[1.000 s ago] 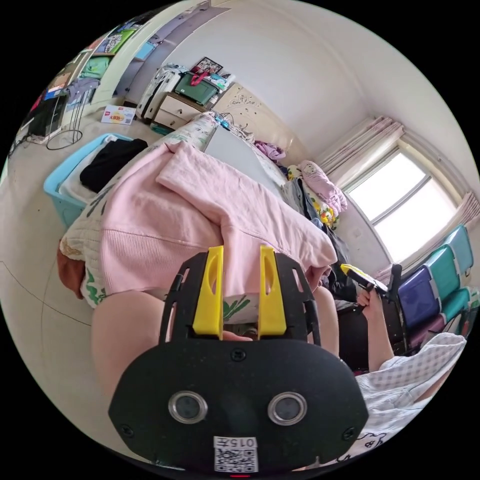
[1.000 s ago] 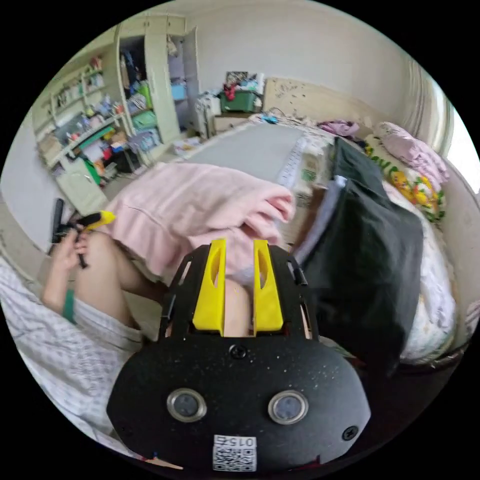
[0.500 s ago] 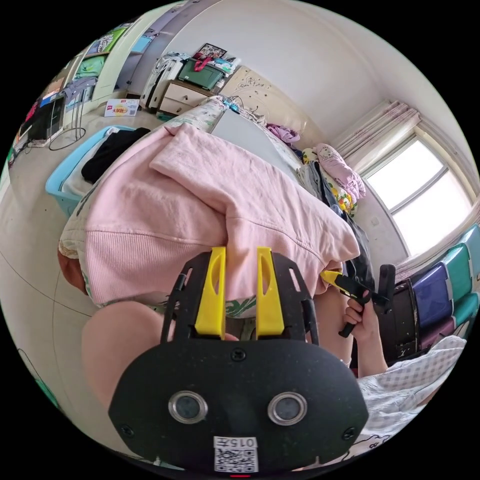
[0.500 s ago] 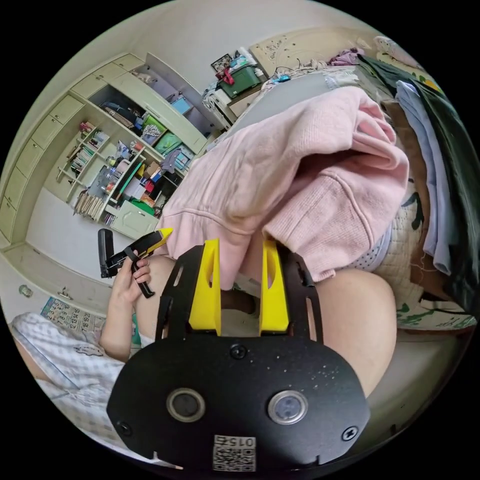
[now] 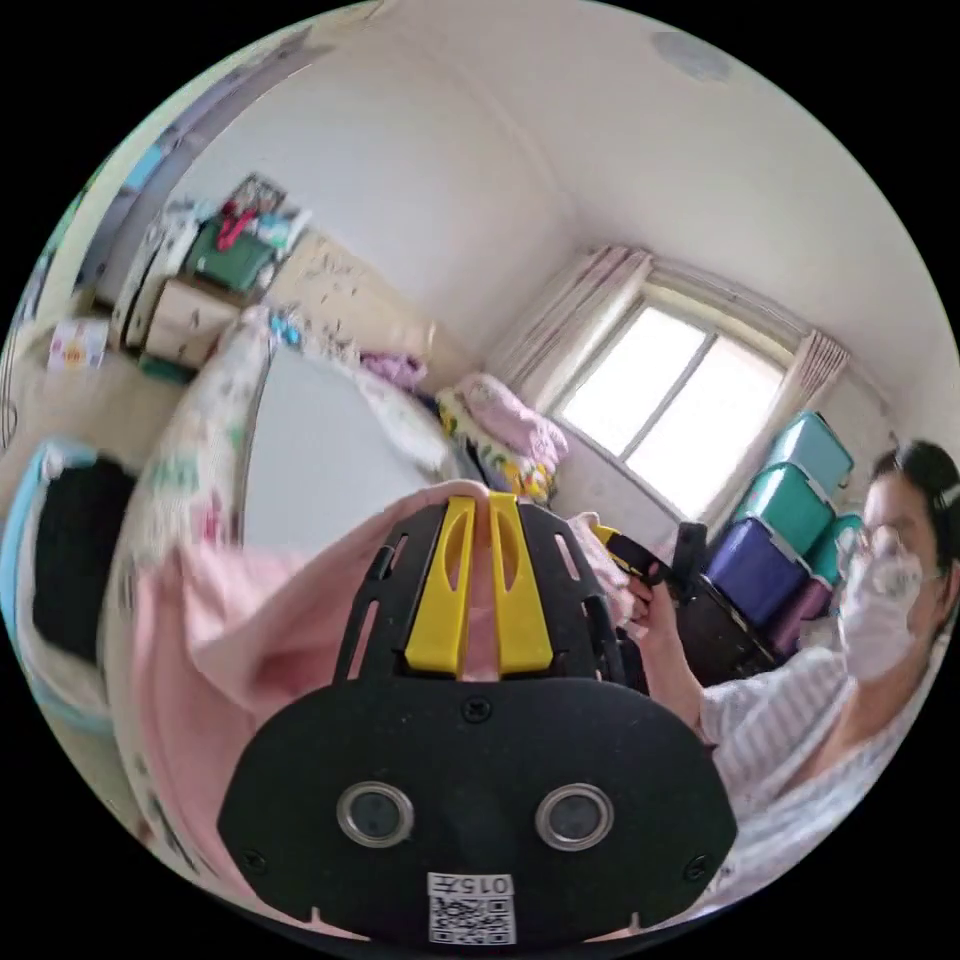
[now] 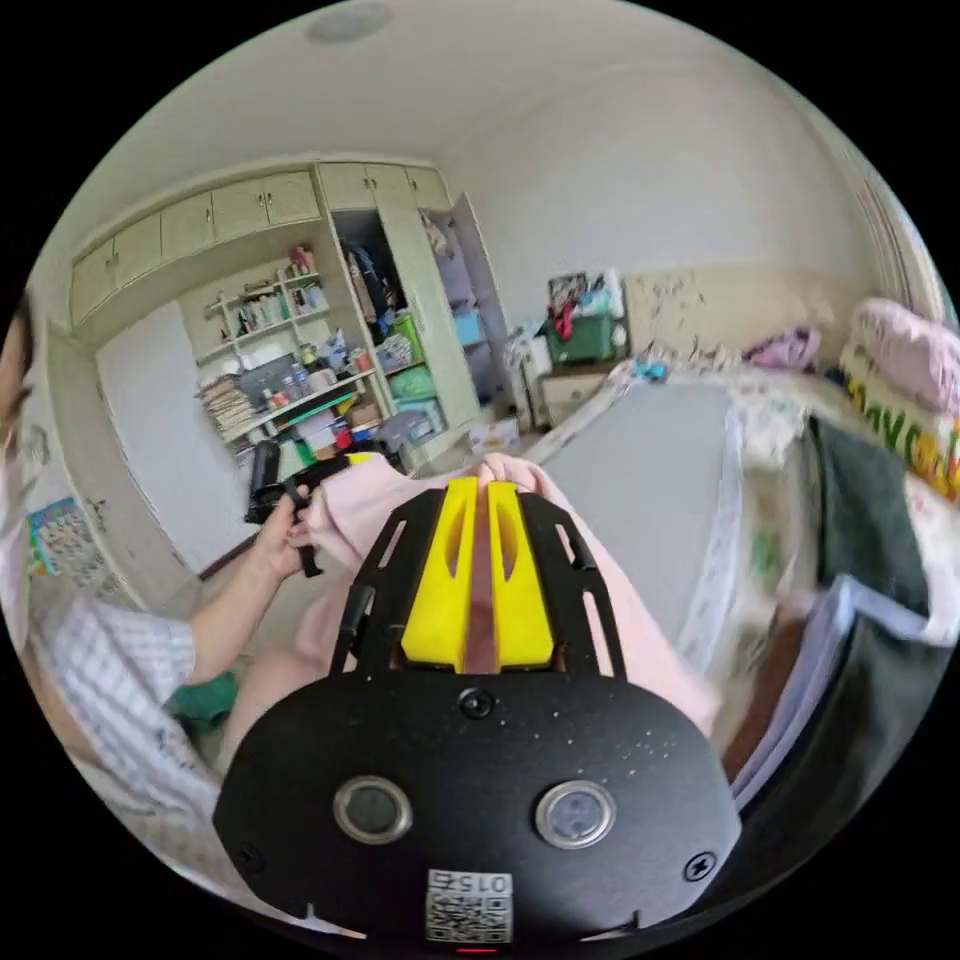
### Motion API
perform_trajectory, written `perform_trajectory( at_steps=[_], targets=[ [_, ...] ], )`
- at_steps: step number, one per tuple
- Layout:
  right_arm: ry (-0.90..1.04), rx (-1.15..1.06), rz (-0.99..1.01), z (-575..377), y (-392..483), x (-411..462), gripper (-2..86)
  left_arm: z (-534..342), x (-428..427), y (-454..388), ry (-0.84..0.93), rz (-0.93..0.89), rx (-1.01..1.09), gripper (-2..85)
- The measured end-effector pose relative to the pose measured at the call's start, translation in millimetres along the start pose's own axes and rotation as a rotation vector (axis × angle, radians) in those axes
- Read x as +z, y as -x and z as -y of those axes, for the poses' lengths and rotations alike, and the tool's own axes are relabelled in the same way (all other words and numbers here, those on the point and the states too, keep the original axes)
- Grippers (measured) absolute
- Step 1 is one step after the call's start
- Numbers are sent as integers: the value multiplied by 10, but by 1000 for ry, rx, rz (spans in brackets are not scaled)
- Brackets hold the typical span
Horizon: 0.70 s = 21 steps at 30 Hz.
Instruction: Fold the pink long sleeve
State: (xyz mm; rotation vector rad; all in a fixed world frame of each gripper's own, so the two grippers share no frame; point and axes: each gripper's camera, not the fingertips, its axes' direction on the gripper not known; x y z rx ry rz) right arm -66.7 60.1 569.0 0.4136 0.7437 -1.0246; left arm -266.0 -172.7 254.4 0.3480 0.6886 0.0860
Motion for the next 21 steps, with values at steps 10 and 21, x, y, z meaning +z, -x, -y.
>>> perform_trajectory(
  at_steps=[10,21],
  targets=[
    [-266,-108,-113,-76,557,-571,24,-2,331,-794,-182,122,213,33],
    [290,247,-345,-223,239,1256,-4,-481,1146,-532,-19,408,-144,-8]
  ],
)
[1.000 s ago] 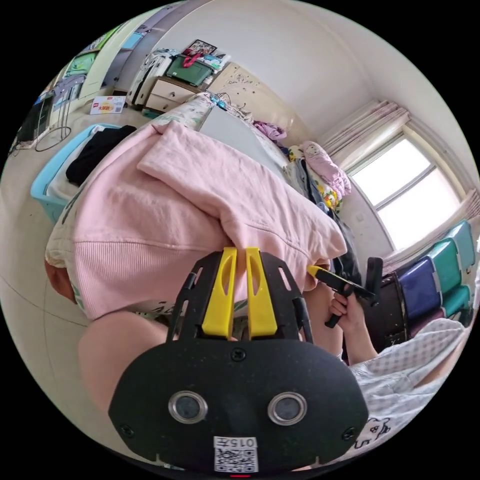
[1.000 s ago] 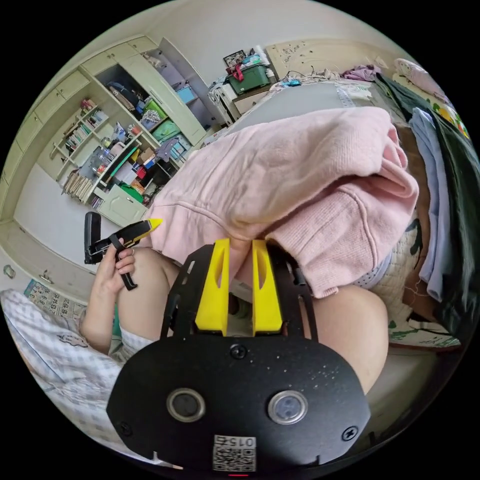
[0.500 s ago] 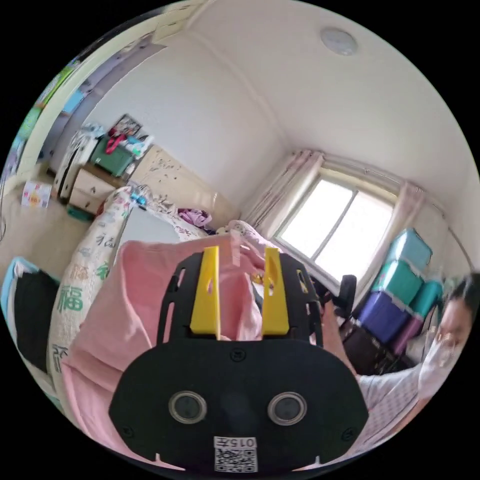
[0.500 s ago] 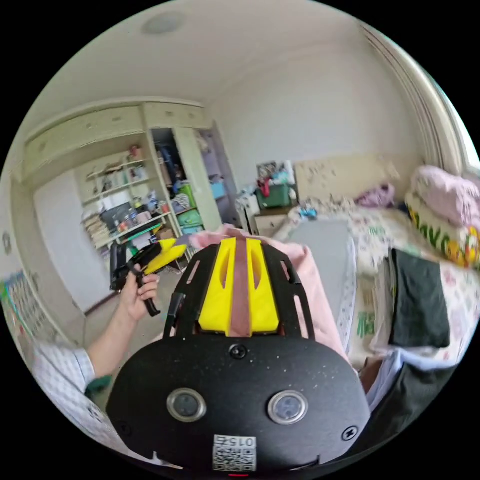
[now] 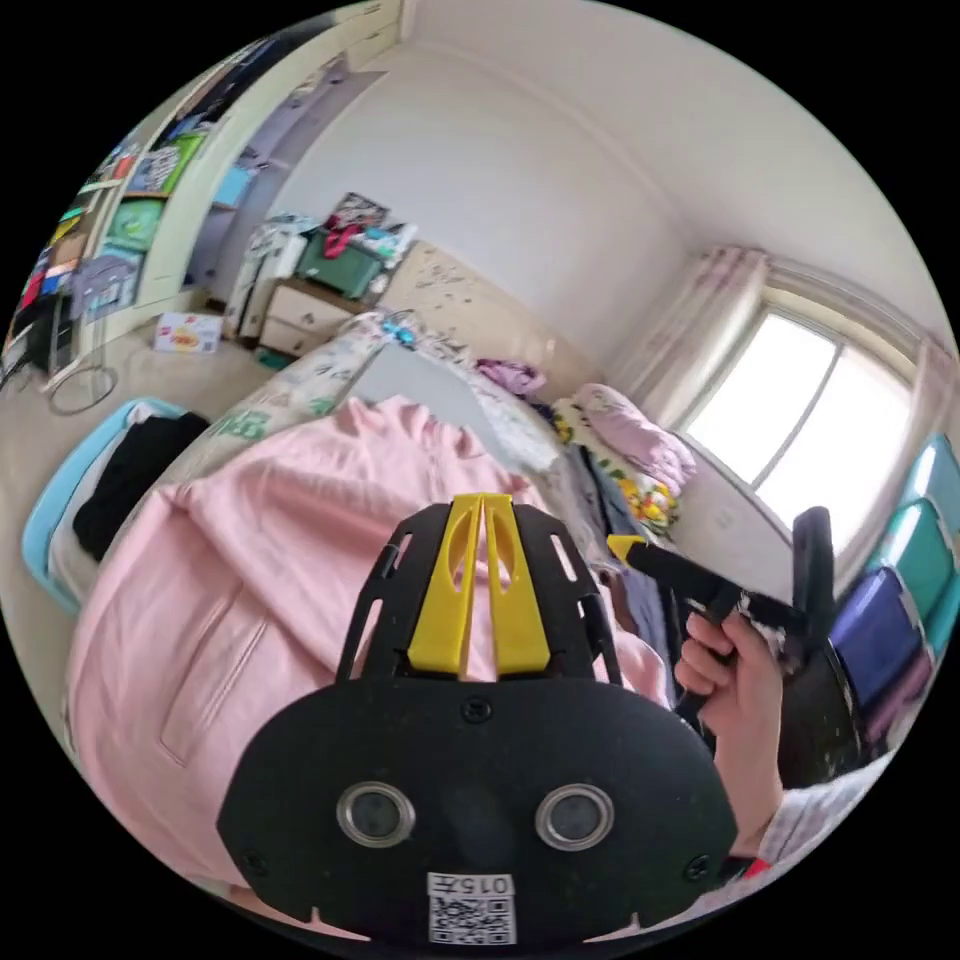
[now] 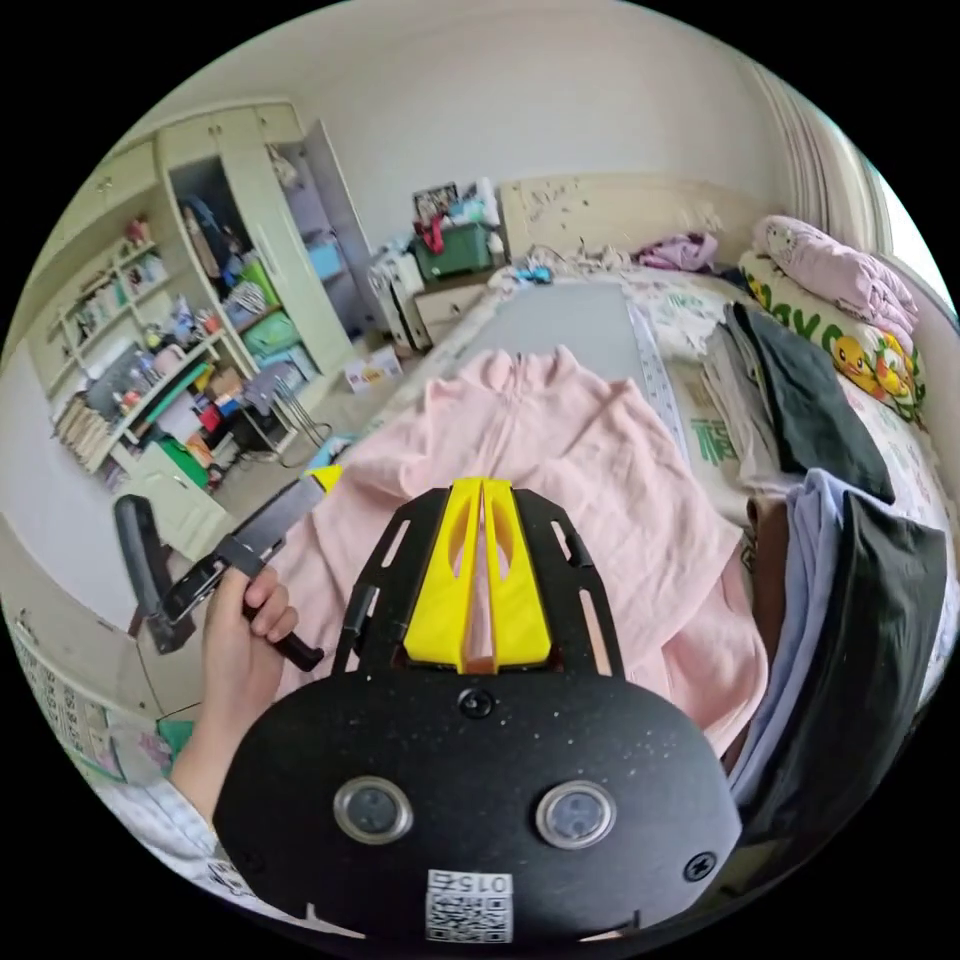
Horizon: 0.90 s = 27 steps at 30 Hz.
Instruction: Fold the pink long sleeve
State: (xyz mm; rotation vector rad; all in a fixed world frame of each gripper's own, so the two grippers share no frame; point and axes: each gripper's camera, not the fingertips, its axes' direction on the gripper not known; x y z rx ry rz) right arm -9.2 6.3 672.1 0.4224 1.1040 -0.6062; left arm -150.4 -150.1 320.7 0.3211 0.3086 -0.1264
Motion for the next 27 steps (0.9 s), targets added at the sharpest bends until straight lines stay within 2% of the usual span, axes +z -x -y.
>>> perform_trajectory(
  at_steps=[2,4,6,7,8,10,16,22,27],
  targets=[
    [54,23,-122,-24,123,401,-4,-112,230,-30,5,128,-92,-8],
    [88,36,-188,-67,211,652,-5,-157,425,-85,50,144,-160,-8],
    [113,34,-203,-132,288,860,-5,-167,616,-251,90,192,-116,-8],
    [136,30,-194,-168,334,966,-6,-169,718,-365,96,274,-95,-7],
    [165,13,-192,-179,386,1041,-7,-146,800,-440,110,354,-146,-6],
    [181,42,-230,-152,420,1096,-9,-82,929,-590,152,399,-157,-5],
    [183,170,-211,-97,432,1203,-10,-78,1261,-777,214,454,-135,-3],
    [187,123,-415,-84,828,1396,-10,-3,1322,-736,210,453,-214,-3],
    [219,102,-457,-34,956,1526,-10,52,1375,-713,209,419,-250,-3]
  ],
)
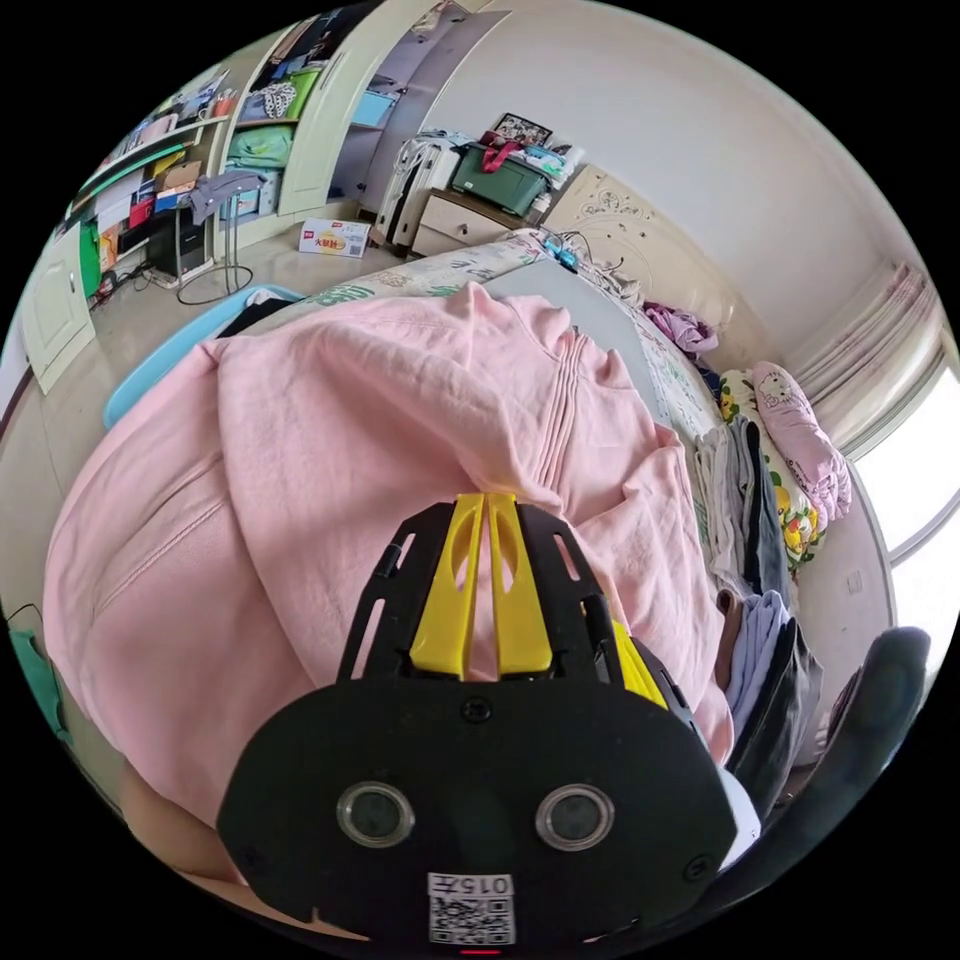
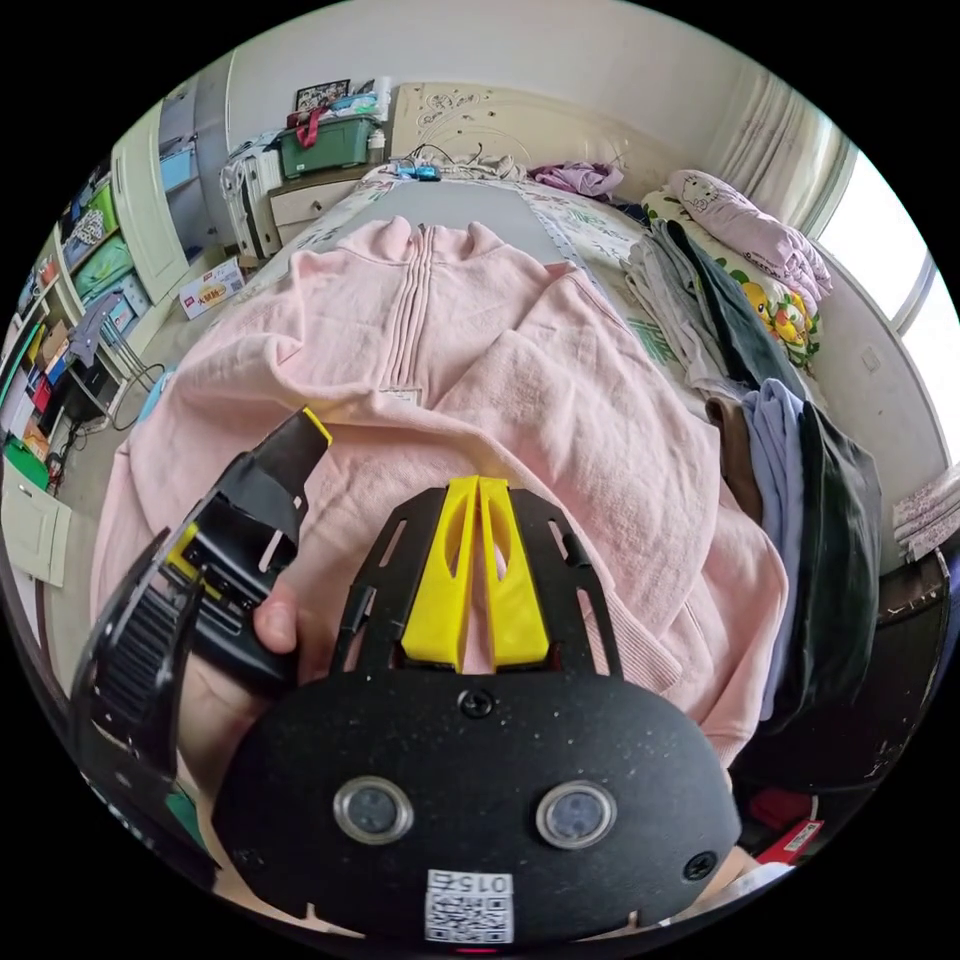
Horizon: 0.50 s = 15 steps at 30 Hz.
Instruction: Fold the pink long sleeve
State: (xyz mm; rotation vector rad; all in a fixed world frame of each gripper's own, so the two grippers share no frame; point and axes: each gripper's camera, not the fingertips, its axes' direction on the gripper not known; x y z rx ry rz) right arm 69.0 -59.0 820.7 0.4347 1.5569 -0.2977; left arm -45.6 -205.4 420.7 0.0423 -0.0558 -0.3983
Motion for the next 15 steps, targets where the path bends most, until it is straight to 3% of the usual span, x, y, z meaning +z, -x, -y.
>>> perform_trajectory(
  at_steps=[15],
  targets=[
    [-1,13,33,37,170,0,-10,98,76,-213,19,12,36,-3]
  ],
)
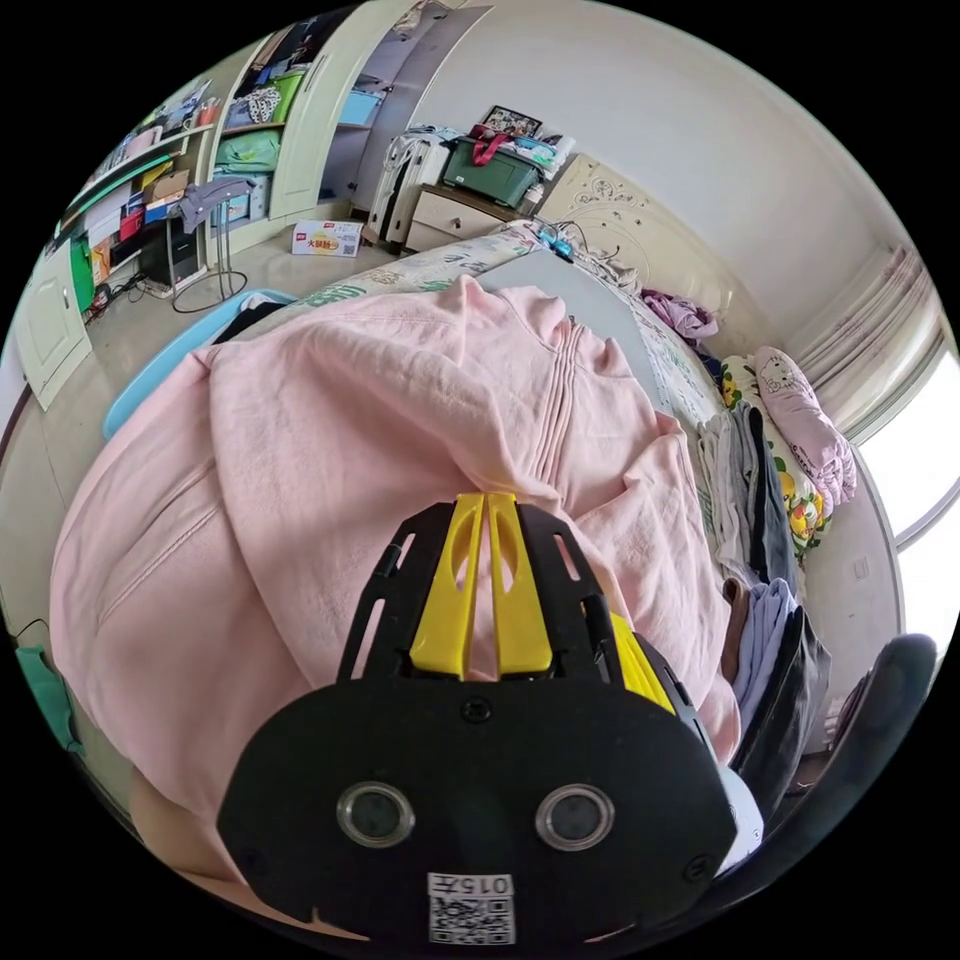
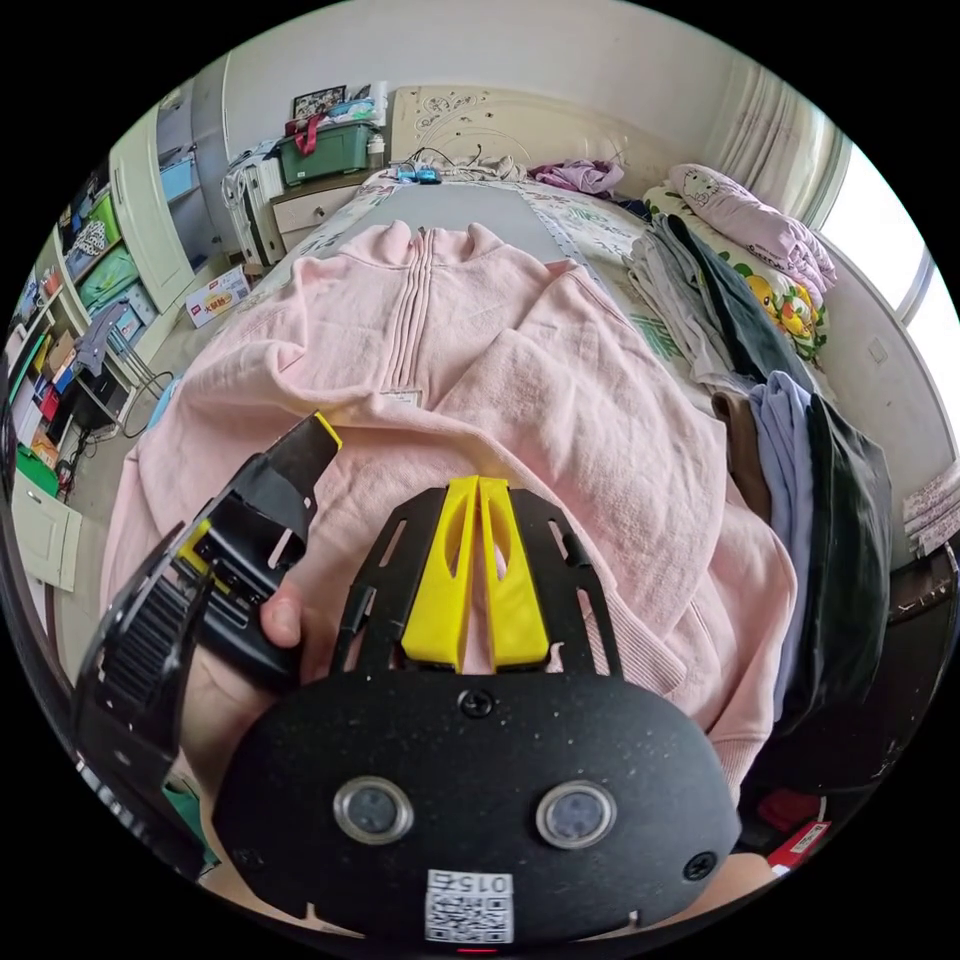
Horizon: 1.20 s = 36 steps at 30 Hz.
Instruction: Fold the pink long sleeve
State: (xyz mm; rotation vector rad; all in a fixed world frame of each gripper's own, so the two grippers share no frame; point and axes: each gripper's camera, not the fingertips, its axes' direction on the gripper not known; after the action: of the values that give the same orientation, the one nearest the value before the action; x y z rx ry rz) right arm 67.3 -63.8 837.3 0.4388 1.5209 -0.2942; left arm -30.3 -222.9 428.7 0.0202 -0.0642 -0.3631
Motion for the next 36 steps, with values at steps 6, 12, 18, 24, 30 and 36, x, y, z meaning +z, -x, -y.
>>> perform_trajectory(
  at_steps=[6,12,18,24,30,36],
  targets=[
    [1,-10,-23,8,96,6,-10,41,31,27,11,-33,-6,-3],
    [1,4,10,13,89,8,-10,70,42,-30,11,-24,29,-4],
    [1,0,-1,19,140,14,-10,104,62,3,19,-40,32,-3],
    [1,2,5,28,153,21,-10,131,67,27,18,-48,45,-4],
    [0,3,7,40,164,30,-10,160,75,64,19,-51,53,-3],
    [0,-3,-6,57,187,42,-9,196,90,136,24,-67,51,-4]
  ],
)
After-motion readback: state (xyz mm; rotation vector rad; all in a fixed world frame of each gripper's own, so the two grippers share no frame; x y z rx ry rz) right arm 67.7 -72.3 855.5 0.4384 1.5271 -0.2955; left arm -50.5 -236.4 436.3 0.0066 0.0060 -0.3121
